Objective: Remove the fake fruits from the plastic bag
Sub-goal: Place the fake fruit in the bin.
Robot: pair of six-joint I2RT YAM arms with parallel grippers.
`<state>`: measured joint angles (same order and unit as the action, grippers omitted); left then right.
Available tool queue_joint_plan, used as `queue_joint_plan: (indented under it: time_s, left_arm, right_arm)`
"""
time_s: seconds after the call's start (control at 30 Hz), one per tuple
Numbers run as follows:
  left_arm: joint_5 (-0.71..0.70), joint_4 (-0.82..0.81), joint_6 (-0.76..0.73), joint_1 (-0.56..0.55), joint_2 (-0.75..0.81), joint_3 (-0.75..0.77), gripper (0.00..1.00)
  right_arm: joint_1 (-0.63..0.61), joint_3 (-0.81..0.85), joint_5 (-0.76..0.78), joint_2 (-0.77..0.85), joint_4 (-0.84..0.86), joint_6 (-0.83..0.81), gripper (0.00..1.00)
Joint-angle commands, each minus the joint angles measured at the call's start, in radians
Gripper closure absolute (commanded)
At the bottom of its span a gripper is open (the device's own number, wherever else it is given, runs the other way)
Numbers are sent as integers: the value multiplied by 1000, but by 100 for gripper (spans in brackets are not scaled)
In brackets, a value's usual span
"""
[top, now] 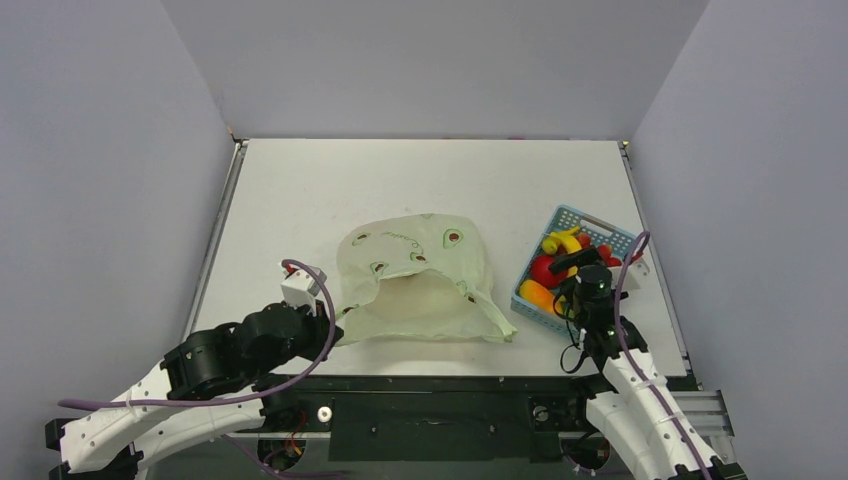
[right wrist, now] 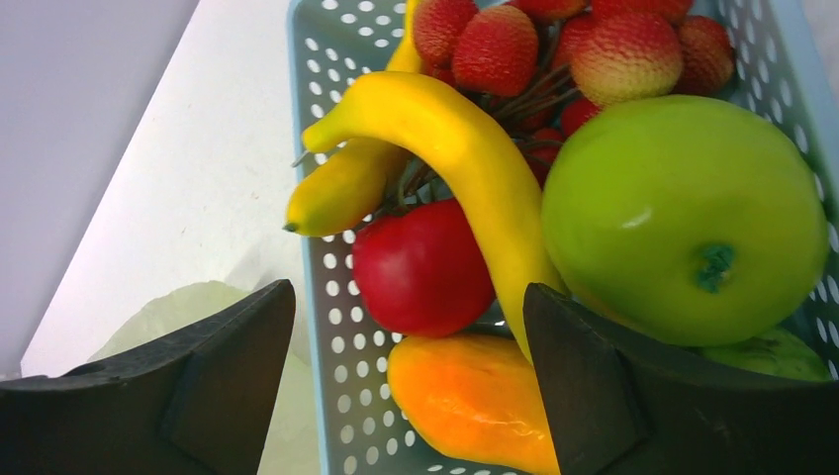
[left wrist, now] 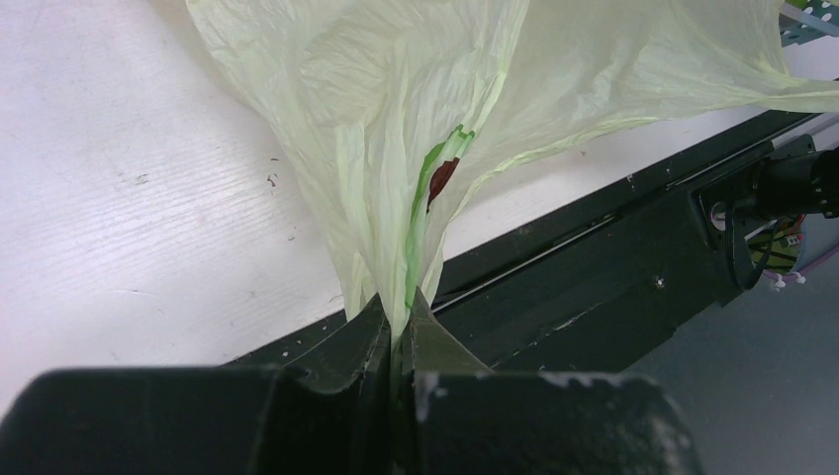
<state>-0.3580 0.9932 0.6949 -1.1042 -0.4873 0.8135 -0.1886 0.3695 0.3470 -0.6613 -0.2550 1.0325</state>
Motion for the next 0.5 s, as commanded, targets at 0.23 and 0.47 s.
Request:
queue_joint_plan:
  time_s: [0.23, 0.47]
  left_arm:
    - [8, -36, -14, 4, -18, 13, 100]
    - [6, -36, -13, 4, -22, 13, 100]
  right_arm:
    - [-218, 211, -22, 24, 149, -258, 19]
    - [-530, 309, -72, -33, 325, -385, 22]
